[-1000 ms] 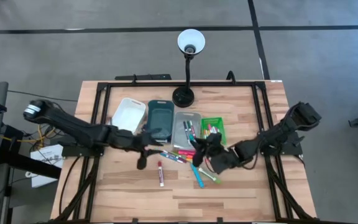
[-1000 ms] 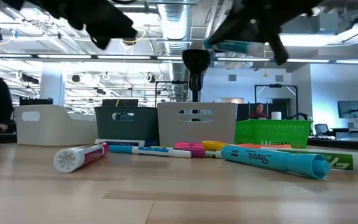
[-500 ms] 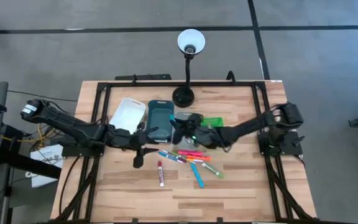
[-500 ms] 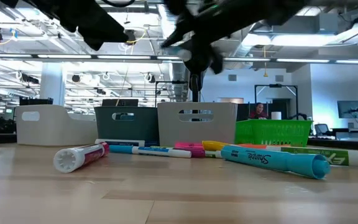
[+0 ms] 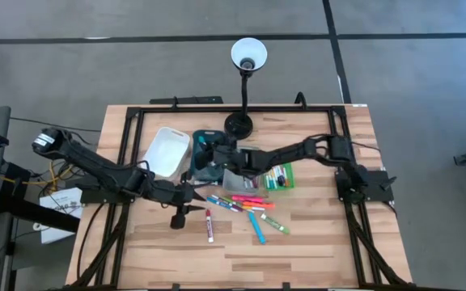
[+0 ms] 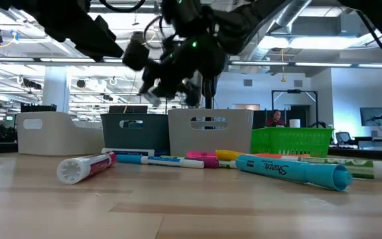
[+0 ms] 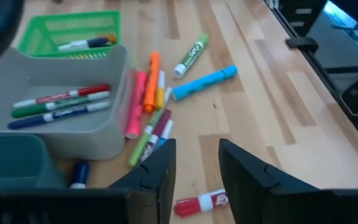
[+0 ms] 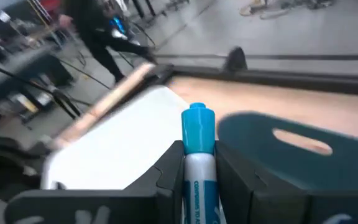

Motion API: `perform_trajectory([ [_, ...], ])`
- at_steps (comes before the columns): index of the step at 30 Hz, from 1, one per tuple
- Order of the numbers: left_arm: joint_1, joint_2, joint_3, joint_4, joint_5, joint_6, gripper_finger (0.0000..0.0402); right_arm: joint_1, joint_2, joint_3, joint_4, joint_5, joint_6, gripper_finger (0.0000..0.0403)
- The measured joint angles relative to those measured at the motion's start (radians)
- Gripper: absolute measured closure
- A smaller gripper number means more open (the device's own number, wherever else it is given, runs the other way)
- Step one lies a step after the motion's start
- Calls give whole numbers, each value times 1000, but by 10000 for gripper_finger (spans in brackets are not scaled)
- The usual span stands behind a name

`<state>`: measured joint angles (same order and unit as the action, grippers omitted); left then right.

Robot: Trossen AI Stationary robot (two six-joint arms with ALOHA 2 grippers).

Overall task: Pick & Place Markers
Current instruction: Put the large blue marker pen into the blue bin

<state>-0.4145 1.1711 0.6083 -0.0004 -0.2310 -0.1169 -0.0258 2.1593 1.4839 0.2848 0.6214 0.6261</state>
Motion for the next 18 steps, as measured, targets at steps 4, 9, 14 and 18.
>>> perform_trajectory([
  [4, -13, 9, 0, -3, 2, 0, 285, -2, 7, 13, -36, -22, 1, 341],
  [9, -12, 5, 0, -46, -43, -3, 285, 29, -99, 13, -255, -24, -58, 341],
  [14, -12, 5, 0, -75, -118, -20, 285, 112, -241, 14, -530, 3, -123, 342],
  [18, -10, 5, 0, -44, -171, -51, 285, 213, -319, 13, -673, 158, -157, 342],
])
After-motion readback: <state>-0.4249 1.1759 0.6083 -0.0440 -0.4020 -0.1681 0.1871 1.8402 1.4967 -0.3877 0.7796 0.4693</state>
